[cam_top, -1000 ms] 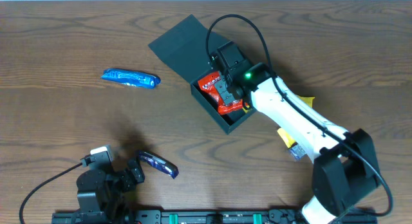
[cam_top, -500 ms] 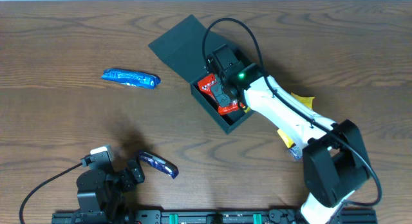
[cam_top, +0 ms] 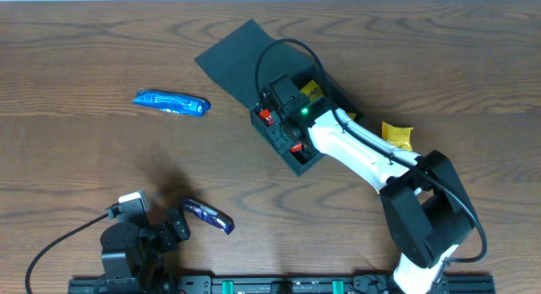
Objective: Pack container
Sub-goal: 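Push the red bag down beside the yellow bag with the right gripper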
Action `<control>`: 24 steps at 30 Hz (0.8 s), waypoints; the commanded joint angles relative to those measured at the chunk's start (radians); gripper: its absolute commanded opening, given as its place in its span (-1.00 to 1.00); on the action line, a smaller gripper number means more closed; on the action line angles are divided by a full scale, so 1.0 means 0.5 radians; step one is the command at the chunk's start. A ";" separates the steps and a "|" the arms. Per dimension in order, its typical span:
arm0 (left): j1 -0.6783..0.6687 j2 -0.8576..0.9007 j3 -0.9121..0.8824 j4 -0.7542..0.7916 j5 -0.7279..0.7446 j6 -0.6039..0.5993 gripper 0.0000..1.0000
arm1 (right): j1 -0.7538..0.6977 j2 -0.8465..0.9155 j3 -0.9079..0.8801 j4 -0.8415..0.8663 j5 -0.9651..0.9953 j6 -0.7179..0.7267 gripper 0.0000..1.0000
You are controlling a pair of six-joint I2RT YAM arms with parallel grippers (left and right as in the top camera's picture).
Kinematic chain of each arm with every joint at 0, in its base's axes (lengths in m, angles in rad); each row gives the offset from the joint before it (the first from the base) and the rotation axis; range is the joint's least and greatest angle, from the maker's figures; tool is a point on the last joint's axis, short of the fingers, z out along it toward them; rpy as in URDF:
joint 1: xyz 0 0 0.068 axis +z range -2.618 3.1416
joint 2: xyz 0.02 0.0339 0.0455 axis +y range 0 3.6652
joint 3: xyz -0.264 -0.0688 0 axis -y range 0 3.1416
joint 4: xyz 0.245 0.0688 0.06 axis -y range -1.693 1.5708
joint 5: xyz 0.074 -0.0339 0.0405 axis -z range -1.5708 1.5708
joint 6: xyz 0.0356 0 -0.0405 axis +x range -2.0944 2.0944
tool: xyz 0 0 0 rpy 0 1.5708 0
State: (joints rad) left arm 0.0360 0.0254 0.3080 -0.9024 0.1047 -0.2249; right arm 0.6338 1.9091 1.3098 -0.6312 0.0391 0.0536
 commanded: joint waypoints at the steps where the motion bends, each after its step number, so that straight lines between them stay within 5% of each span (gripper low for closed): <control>1: 0.006 -0.003 -0.031 -0.124 -0.006 0.016 0.91 | 0.030 0.006 -0.011 -0.001 -0.034 0.040 -0.98; 9: 0.006 -0.003 -0.031 -0.124 -0.006 0.017 0.91 | 0.012 -0.266 -0.002 -0.096 0.086 0.041 -0.97; 24: 0.006 -0.003 -0.031 -0.124 -0.006 0.016 0.91 | -0.162 -0.246 -0.194 0.038 0.288 0.094 -0.97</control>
State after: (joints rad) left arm 0.0357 0.0254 0.3080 -0.9024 0.1047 -0.2249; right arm 0.5602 1.7775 1.2510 -0.6247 0.1783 0.0723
